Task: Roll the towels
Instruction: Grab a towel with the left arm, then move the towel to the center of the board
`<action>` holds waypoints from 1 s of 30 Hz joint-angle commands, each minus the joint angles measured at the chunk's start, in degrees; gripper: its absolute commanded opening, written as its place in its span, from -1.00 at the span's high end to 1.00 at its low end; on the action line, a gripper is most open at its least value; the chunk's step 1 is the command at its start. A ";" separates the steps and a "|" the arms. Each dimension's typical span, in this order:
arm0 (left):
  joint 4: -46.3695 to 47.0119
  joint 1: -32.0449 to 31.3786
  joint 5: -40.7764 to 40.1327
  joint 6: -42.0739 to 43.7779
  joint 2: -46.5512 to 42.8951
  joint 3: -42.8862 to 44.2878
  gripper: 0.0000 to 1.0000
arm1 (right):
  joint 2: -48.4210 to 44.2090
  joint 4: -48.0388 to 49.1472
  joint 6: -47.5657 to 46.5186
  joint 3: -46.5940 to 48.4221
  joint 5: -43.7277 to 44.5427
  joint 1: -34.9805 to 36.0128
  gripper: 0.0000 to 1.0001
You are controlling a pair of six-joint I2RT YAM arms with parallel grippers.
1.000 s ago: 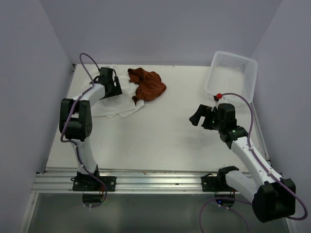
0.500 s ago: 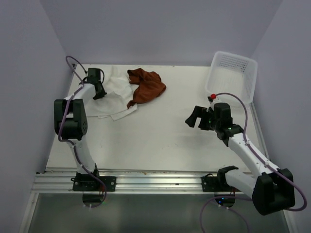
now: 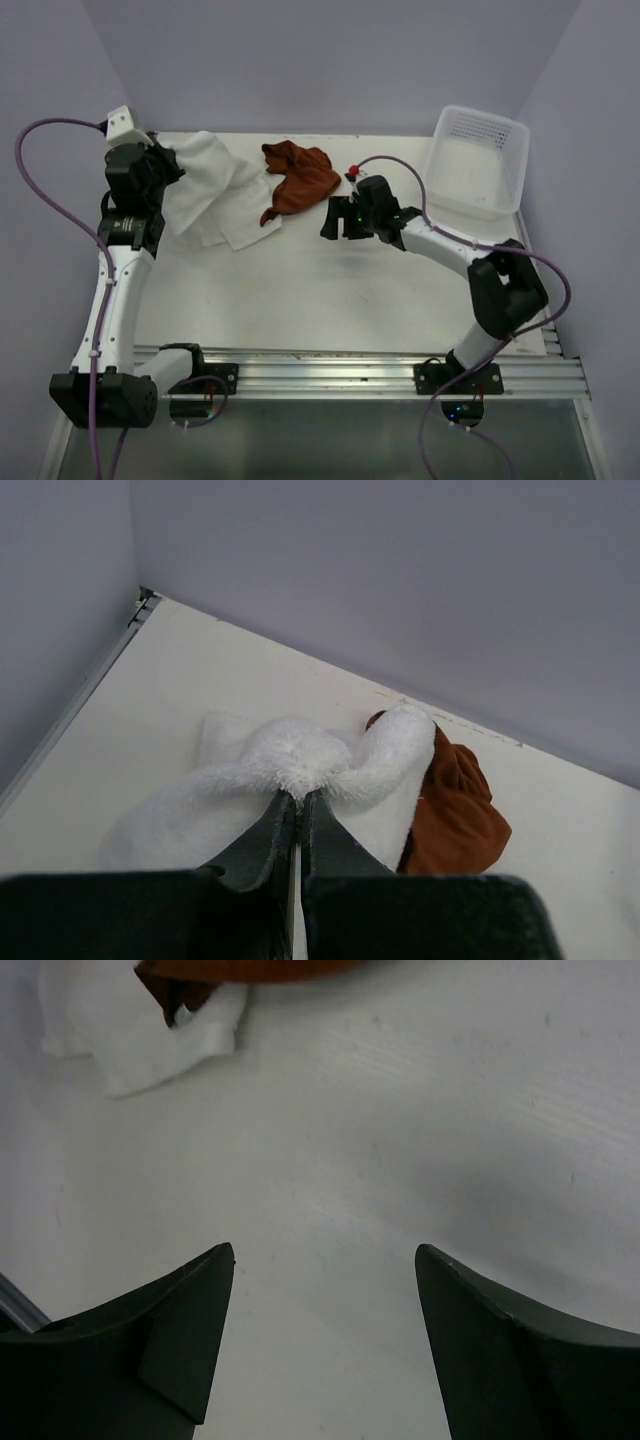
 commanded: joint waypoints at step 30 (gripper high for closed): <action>-3.96 -6.49 25.09 -5.25 -13.71 -1.71 1.00 | 66.89 -13.45 3.40 88.53 6.10 -4.94 0.03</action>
